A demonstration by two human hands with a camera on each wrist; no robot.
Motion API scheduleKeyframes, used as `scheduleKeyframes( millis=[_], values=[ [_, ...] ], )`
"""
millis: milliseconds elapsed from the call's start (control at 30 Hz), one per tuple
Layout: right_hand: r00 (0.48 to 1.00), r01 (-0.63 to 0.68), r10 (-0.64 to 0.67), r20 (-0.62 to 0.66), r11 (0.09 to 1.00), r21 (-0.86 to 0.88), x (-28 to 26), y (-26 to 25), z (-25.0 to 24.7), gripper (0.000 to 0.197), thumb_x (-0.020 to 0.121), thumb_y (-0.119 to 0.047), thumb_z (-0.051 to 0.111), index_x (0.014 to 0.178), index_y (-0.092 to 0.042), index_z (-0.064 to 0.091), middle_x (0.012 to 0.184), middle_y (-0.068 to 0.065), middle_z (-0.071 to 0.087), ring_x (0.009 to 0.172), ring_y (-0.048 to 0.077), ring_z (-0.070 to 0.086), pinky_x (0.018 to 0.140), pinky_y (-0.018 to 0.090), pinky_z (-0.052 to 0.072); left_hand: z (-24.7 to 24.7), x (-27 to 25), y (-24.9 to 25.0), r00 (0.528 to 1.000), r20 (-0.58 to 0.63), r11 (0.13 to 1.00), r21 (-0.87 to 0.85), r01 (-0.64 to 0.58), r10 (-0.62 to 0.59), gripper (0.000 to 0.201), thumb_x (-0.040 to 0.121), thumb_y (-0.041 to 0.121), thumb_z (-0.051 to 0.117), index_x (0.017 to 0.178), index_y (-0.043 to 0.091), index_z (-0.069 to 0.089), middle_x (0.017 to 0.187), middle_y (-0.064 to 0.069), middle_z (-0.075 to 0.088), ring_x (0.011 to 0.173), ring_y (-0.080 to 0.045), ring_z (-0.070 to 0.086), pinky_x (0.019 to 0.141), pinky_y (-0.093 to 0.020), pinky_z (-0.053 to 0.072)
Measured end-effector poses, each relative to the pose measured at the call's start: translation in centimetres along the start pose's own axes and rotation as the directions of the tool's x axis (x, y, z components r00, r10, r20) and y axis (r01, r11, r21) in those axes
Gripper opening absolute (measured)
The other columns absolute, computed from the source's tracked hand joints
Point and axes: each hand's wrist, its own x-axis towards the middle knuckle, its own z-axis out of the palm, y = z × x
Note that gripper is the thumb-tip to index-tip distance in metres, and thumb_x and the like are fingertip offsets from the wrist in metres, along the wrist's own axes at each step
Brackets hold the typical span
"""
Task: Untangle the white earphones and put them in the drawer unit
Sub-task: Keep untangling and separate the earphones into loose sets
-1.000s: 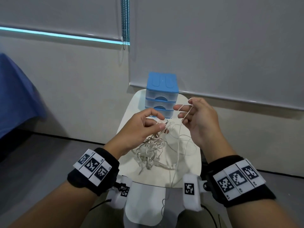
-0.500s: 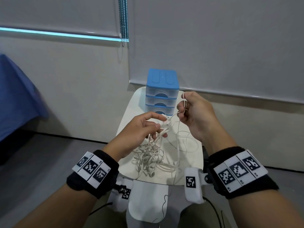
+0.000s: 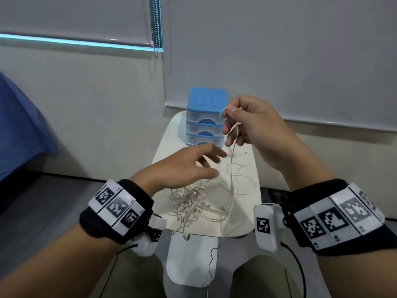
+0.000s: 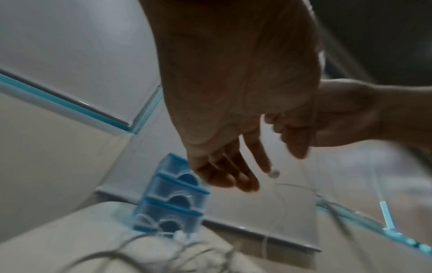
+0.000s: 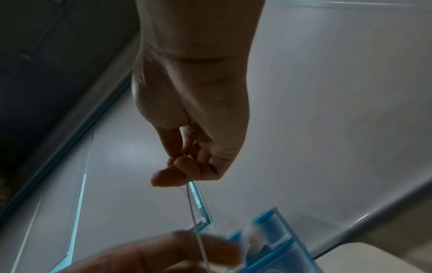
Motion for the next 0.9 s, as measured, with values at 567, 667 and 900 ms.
scheduleKeyframes(
  millis=[567, 667, 900],
  values=[
    [0.869, 0.217, -0.263, -0.42, 0.964, -0.156, -3.2, 4.9, -0.5, 0.026, 0.089, -0.038, 0.067, 0.082, -0.015, 0.057, 0.072, -0.008, 0.055, 0.066, 0.008, 0.048, 0.065, 0.031, 0.042, -0.6, 3.1, 3.3, 0.983, -0.177, 0.865, -0.499, -0.052, -0.042, 0.028, 0.112, 0.018, 0.042, 0.115, 0.002, 0.066, 0.086, -0.01, 0.074, 0.076, -0.019, 0.073, 0.069, -0.024, 0.057],
    [0.975, 0.049, -0.101, -0.196, 0.966, -0.253, -4.6, 6.8, 0.8, 0.046, 0.082, -0.059, 0.069, 0.072, -0.015, 0.06, 0.066, -0.002, 0.058, 0.061, 0.01, 0.049, 0.062, 0.033, 0.041, -0.3, 3.0, 2.8, 0.976, -0.211, 0.832, -0.55, -0.067, -0.061, 0.022, 0.111, 0.014, 0.045, 0.108, 0.006, 0.066, 0.088, -0.008, 0.074, 0.077, -0.019, 0.073, 0.07, -0.025, 0.059],
    [0.991, -0.131, 0.123, -0.055, 0.978, -0.16, -2.6, 6.8, 1.7, 0.035, 0.102, -0.017, 0.05, 0.069, -0.012, 0.062, 0.061, 0.007, 0.067, 0.055, 0.018, 0.06, 0.061, 0.031, 0.045, -0.4, 1.6, 2.2, 0.982, -0.186, 0.842, -0.529, -0.11, 0.012, 0.018, 0.103, 0.014, 0.061, 0.121, 0.014, 0.065, 0.101, -0.009, 0.075, 0.087, -0.018, 0.073, 0.079, -0.027, 0.059]
  ],
)
